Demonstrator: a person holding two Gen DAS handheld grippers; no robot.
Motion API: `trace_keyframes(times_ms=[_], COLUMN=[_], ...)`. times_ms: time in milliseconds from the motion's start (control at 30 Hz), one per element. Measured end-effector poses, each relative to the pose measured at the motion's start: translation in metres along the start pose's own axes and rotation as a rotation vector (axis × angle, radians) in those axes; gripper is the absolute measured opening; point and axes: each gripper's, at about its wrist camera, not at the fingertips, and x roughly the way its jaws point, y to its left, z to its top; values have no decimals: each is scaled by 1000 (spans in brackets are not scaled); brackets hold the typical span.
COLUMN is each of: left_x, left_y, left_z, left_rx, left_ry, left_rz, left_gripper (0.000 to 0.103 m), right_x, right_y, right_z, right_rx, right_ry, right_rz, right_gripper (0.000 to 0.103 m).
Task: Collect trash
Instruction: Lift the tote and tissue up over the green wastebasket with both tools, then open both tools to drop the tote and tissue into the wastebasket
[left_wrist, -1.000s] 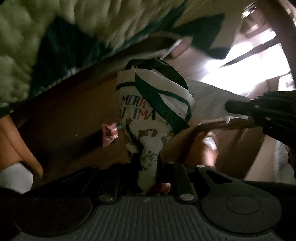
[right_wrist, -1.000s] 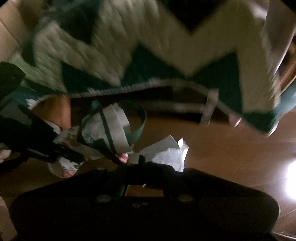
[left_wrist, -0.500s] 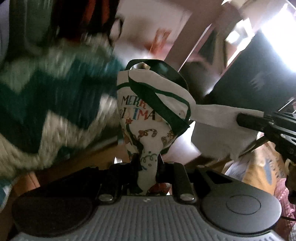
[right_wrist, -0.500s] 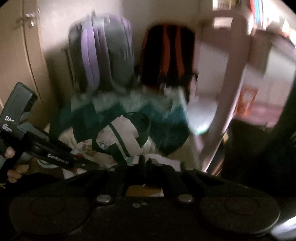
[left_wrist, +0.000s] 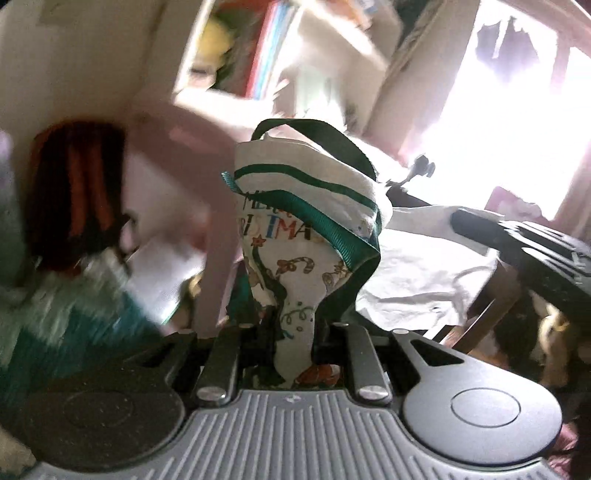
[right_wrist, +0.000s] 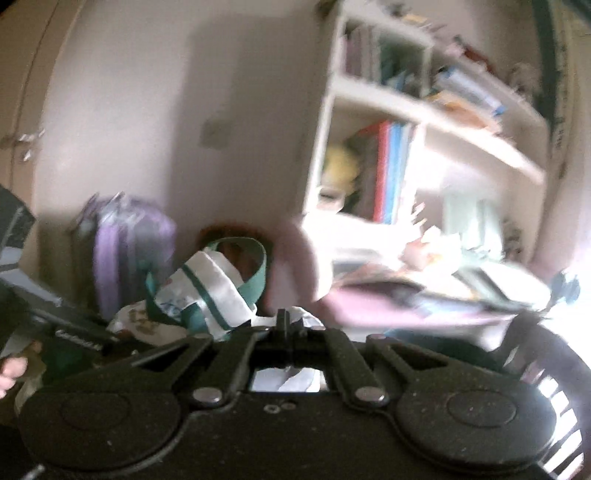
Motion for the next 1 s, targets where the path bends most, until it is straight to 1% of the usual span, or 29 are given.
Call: trace_keyframes(times_ms=[100,233,333,367,467,500,533,633,667,733,833,900,933,1000], left_x=[13,44,72,84,121,125,138,167,169,190,216,227,232,238], left_y=[-38,-85,-109,-117,-142,-151,-157,-171,-175,-181,-185,-187,-186,-184], left_z=[30,59,72,76,82,82,83,83,78,76,67,60,59,57], left_rx=[38,92,114,118,148,154,160,182,185,175,197,214,219,204], left_ry=[-14,-7,-5,7,44,53,62,75,79,117,193,221,227,251], left_rz=[-29,-48,-47,-54,-39,-35,-34,-43,-48,-51,-17,0,8,13], left_gripper=[16,17,17,17,17,17,17,17,17,17,17,17,17,17], right_x=[-3,-4,-2,3,6,7,10,21,23,30,36,37,37,37], right_y=[-33,-75,-106,-116,-142,-151,-157,-169,-173,-179,-184,-187,-189,-192], right_z=[19,21,12,8,-11,-18,-25,-45,-53,-64,-79,-85,-87,-89], right_rx=[20,55,97,121,184,205,218,218,224,226,243,250,248,254], right_ry=[-35,-45,-38,-33,-7,6,22,67,84,113,160,175,187,201], right_rz=[-70,-156,-209,-222,-246,-246,-245,-254,-251,-243,-212,-203,-195,-176], right_gripper=[0,0,0,0,0,0,0,0,0,0,0,3,8,10])
